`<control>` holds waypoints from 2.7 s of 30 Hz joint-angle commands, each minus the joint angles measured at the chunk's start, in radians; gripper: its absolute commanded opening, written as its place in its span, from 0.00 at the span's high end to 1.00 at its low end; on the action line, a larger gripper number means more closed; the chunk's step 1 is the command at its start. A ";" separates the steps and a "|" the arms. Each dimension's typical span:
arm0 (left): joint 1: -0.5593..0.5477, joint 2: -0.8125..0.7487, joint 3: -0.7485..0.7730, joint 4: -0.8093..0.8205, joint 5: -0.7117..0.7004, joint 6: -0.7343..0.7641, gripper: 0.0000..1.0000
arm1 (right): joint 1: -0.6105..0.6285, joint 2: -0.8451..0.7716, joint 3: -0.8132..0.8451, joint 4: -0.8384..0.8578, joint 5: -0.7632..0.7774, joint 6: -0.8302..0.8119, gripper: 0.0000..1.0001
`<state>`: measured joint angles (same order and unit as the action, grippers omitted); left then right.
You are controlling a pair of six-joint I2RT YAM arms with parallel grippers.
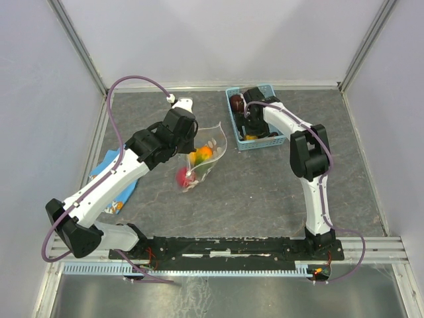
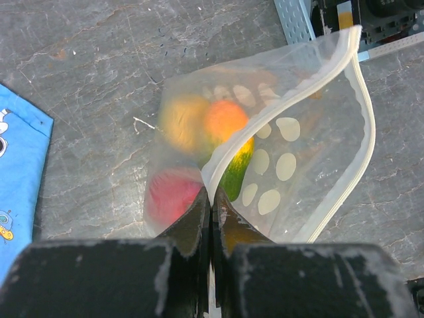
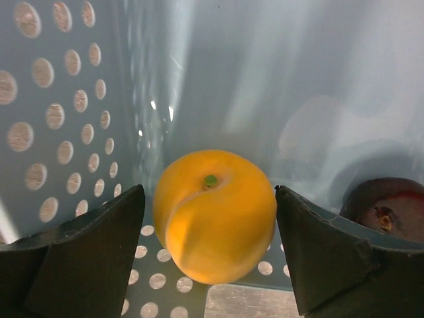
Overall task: Place the food in the zip-top bag and seal the zipper
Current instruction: Pick up the fake fruit from the bin, then place the fake fruit in the zipper food storage bag.
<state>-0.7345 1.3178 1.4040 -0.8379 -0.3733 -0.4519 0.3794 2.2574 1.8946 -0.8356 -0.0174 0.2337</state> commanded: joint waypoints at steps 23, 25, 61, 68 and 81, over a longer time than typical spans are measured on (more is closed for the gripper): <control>0.004 -0.018 0.028 0.024 -0.005 0.025 0.97 | 0.000 -0.286 -0.050 0.008 0.037 0.010 0.40; 0.004 -0.021 0.028 0.025 0.001 0.024 0.97 | 0.005 -0.346 -0.059 -0.002 0.020 0.034 0.41; 0.004 -0.013 -0.004 0.049 0.099 -0.016 0.97 | 0.360 -0.752 -0.560 0.597 -0.181 0.523 0.41; 0.004 -0.005 -0.017 0.061 0.106 -0.025 0.97 | 0.379 -0.657 -0.570 0.611 -0.199 0.551 0.40; 0.004 0.004 -0.035 0.068 0.111 -0.034 0.97 | 0.401 -0.544 -0.537 0.589 -0.230 0.576 0.23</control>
<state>-0.7341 1.3239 1.3674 -0.8093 -0.2756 -0.4545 0.7734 1.6989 1.3186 -0.2771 -0.2150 0.7963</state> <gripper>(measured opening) 0.043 0.756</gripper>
